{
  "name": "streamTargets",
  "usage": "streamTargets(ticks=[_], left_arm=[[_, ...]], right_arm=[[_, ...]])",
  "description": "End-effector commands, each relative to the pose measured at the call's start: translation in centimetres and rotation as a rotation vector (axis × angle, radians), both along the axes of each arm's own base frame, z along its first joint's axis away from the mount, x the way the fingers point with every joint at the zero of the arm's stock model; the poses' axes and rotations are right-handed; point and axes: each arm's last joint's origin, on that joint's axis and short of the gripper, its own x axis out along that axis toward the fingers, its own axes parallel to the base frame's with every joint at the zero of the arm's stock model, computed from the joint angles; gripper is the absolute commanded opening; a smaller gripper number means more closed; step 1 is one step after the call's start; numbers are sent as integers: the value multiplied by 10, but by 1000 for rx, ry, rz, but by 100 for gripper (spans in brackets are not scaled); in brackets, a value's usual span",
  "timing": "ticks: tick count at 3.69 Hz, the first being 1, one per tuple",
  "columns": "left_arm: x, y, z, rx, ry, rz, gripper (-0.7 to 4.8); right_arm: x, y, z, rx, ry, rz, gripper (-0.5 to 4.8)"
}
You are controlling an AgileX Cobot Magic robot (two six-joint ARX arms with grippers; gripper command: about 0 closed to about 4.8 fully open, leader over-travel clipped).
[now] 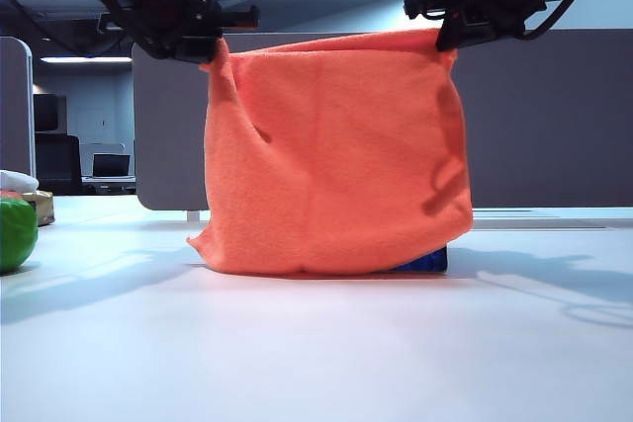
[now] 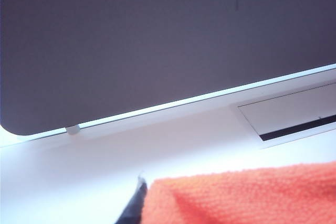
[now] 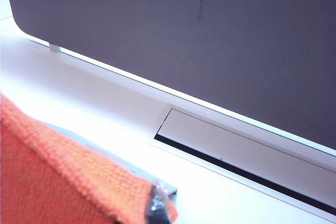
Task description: Pick up the cloth from the table and use it to cover the mirror.
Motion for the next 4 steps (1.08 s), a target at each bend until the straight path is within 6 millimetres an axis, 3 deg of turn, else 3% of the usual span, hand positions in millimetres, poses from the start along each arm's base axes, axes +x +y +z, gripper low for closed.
streamTargets(ticks=[1, 4], left_arm=[[7, 11, -2, 4, -6, 74, -6], [13, 7, -16, -8, 37, 36, -6]], right_arm=[[4, -4, 3, 8, -48, -92, -1], [8, -14, 3, -13, -54, -120, 0]])
